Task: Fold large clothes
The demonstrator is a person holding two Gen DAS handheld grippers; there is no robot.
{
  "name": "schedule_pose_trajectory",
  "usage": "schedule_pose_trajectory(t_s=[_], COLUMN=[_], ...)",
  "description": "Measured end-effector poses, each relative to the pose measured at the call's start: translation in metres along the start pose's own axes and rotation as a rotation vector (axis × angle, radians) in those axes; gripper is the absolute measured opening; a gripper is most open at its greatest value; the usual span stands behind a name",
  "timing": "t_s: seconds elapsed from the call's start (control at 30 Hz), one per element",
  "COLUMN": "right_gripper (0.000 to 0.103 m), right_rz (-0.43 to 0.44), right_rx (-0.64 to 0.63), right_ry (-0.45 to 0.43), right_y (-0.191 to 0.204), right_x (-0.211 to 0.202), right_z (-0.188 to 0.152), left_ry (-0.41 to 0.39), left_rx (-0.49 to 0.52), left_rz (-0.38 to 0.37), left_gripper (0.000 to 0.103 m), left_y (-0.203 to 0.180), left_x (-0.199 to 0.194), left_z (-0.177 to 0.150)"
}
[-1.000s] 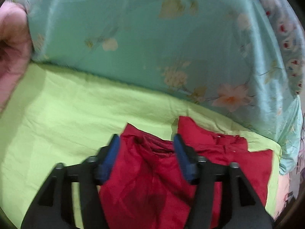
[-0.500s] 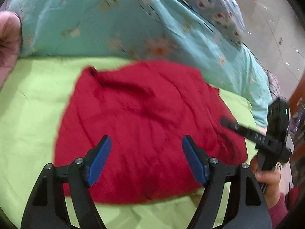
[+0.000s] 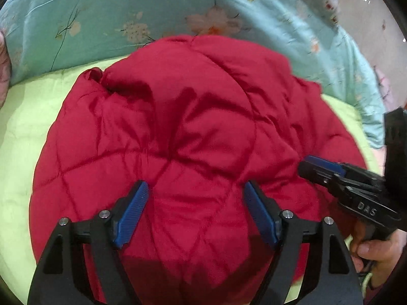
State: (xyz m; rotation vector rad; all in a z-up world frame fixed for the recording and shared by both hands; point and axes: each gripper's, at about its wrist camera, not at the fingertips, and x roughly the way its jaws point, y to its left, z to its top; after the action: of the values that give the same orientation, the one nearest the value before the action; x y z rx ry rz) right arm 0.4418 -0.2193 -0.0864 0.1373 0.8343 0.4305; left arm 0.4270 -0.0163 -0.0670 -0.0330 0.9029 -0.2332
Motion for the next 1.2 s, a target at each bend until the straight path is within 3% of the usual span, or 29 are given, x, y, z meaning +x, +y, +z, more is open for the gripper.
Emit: schedule_pose_trajectory(t_s=[0.1,0.23,0.33,0.4,0.53,0.7,0.83,0.97,1.03,1.13,1.2], right_gripper=[0.03,0.025,0.014,0.001,0.0,0.0,0.0,0.0,0.006,0.02,0.043], right_rz=[-0.026,-0.049,-0.035,-0.016,0.06,0.004,-0.044,-0.036,0.001,-0.019,-0.011], right_rx=[0.016,0.055,0.122,0.183,0.288,0.286,0.313,0.364,0.378,0.342,0.321], right_ry=[0.039,0.05,0.056,0.057,0.065,0.01,-0.026,-0.045,-0.05,-0.064,-0.082], right_y=[-0.007,-0.022,-0.038,-0.051,-0.076,-0.089,-0.115,-0.141,-0.144,-0.131,-0.121], right_x=[0.019,0.039,0.05,0.053,0.049,0.019,-0.005,-0.019,-0.028,-0.042,-0.054], right_z=[0.012,0.026,0.034,0.038,0.04,0.039,0.033,0.027,0.026,0.023,0.02], left_ry=[0.018,0.046,0.067,0.068,0.084,0.061,0.045,0.017,-0.003,-0.017,-0.029], left_rx=[0.015,-0.018,-0.063,-0.062,-0.061,-0.054,-0.048,-0.086,-0.091,-0.104,-0.117], left_rz=[0.047,0.048,0.04,0.044,0.021,-0.015,-0.016,-0.042,-0.044,-0.049,-0.033], left_gripper=[0.084,0.084,0.084,0.084,0.082,0.075,0.06,0.058,0.06,0.063,0.07], left_y=[-0.004,0.004,0.017,0.02,0.028,0.046,0.064,0.073,0.073,0.075,0.079], left_x=[0.018,0.039,0.055,0.06,0.059,0.038,0.022,-0.002,-0.016,-0.036,-0.045], left_z=[0.01,0.027,0.04,0.044,0.05,0.045,0.03,0.02,0.017,0.011,0.011])
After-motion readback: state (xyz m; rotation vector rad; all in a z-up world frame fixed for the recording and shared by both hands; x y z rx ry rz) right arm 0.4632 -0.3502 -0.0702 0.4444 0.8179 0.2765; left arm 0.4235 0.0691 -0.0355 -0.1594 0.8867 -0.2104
